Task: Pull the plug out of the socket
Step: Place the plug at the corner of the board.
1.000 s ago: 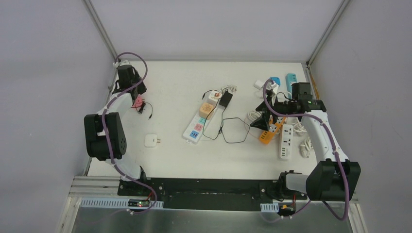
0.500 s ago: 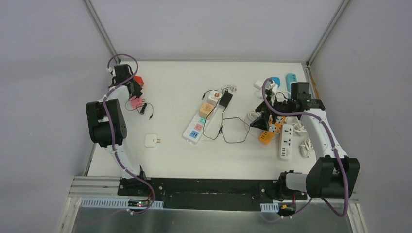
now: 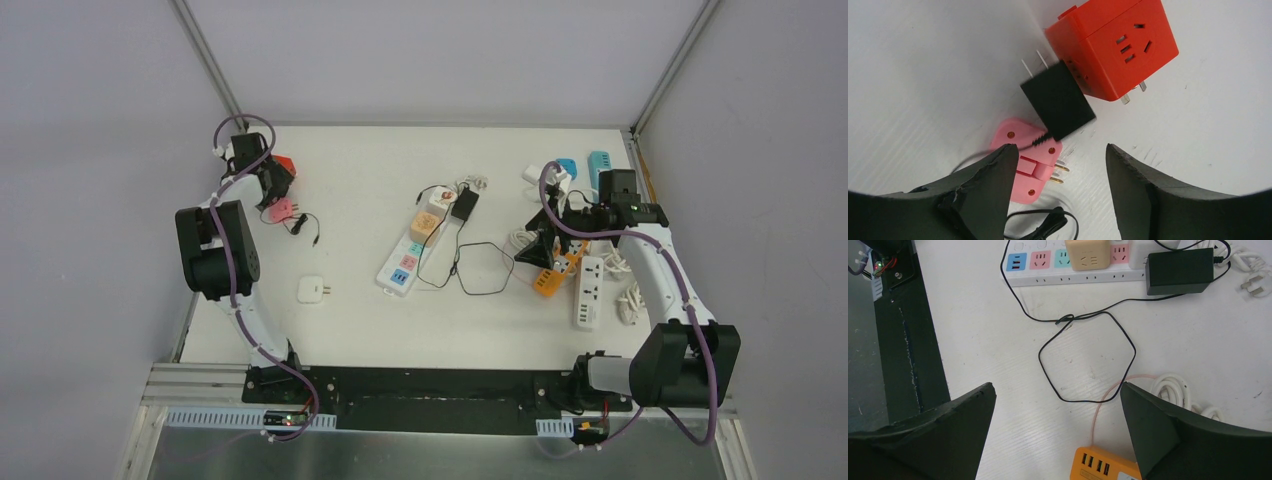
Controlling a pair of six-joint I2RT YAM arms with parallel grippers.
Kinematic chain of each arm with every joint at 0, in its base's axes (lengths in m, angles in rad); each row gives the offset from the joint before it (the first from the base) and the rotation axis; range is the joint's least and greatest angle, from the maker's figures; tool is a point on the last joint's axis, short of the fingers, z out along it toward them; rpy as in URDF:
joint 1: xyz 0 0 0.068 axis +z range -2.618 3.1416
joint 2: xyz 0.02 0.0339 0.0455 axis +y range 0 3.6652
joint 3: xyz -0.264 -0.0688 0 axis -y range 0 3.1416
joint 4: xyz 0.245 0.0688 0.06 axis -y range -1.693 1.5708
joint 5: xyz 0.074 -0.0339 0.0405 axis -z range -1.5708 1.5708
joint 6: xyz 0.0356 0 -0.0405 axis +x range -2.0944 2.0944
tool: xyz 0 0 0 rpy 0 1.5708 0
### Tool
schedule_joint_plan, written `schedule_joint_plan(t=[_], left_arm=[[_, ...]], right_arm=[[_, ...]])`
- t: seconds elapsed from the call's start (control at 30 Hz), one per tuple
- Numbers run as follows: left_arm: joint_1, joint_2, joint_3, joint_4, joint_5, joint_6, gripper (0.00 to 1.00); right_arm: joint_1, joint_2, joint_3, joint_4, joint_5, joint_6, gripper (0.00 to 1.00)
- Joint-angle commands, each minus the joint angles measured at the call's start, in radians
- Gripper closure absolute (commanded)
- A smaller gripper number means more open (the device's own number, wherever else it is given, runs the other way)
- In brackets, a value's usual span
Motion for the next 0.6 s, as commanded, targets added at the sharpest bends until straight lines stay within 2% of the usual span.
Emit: schedule_joint_plan(t=[0.0, 0.13, 0.23, 0.43, 0.57], left_arm=[[0.006, -0.074, 0.03, -0.016, 0.002, -0.038, 0.33], [0.008, -0.139, 0.006, -0.017, 0.016, -0.045, 0.31], [0.008, -0.197, -0.031, 0.004, 0.104, -0.069, 0.28], [0.006, -0.284, -0.179, 0.198, 0.407, -0.183, 0.24], [-0.006, -0.309, -0.266, 0.33, 0.574, -0.263, 0.1]], right_arm=[[-0.005, -0.007, 0.028, 0.001, -0.006, -0.031, 0.0], [-0.006, -0.009, 0.028, -0.001, -0.007, -0.029, 0.0], [-0.005, -0.009, 0.028, -0.001, -0.011, -0.029, 0.0], [-0.005, -0.012, 0.029, -0.005, -0.02, -0.027, 0.0], [-0.005, -0.016, 0.029, -0.006, -0.026, -0.026, 0.0]])
